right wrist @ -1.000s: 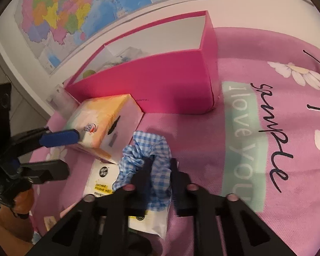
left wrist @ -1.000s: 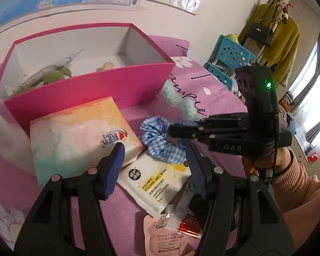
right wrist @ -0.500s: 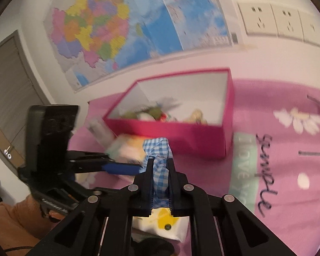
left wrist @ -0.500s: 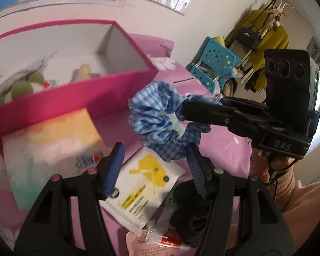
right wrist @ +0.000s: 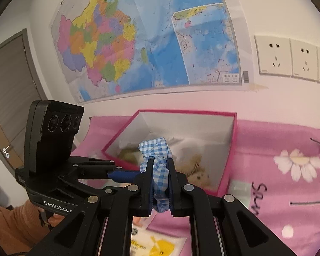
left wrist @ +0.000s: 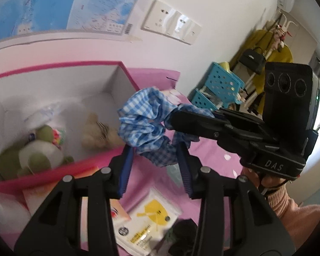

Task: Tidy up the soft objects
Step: 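Carry the scrunchie over the pink box and open the right gripper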

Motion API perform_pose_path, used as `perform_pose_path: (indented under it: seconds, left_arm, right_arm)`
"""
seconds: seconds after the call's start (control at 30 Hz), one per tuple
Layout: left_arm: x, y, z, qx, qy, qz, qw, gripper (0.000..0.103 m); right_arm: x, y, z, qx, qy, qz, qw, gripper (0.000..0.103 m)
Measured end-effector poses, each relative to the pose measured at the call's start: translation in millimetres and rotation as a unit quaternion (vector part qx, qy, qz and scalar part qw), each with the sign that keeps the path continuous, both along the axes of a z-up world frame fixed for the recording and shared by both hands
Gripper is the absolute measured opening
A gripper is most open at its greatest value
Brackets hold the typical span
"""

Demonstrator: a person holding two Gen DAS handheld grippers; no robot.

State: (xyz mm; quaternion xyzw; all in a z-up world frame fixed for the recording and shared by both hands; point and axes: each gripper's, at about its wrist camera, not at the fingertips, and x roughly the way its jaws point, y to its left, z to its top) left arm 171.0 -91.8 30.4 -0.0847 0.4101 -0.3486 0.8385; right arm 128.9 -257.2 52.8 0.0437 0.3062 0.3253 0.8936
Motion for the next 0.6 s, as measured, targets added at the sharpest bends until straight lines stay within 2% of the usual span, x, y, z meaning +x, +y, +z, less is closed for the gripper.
perform_pose_path:
  seconds: [0.17, 0.4, 0.6]
  left_arm:
    - [20, 4, 3, 0.009, 0.0, 0.022, 0.9997, 0.042]
    - [44, 1, -6, 0.032, 0.019, 0.046, 0.9983, 0.04]
    - [60, -6, -19, 0.068, 0.031, 0.066, 0.995, 0.04]
  right_arm:
    - [23, 6, -1, 0.001, 0.008, 0.005, 1.0, 0.01]
    - [48, 12, -13, -0.009, 0.018, -0.011, 1.0, 0.01]
    - [68, 15, -28, -0.031, 0.029, -0.032, 0.999, 0.011]
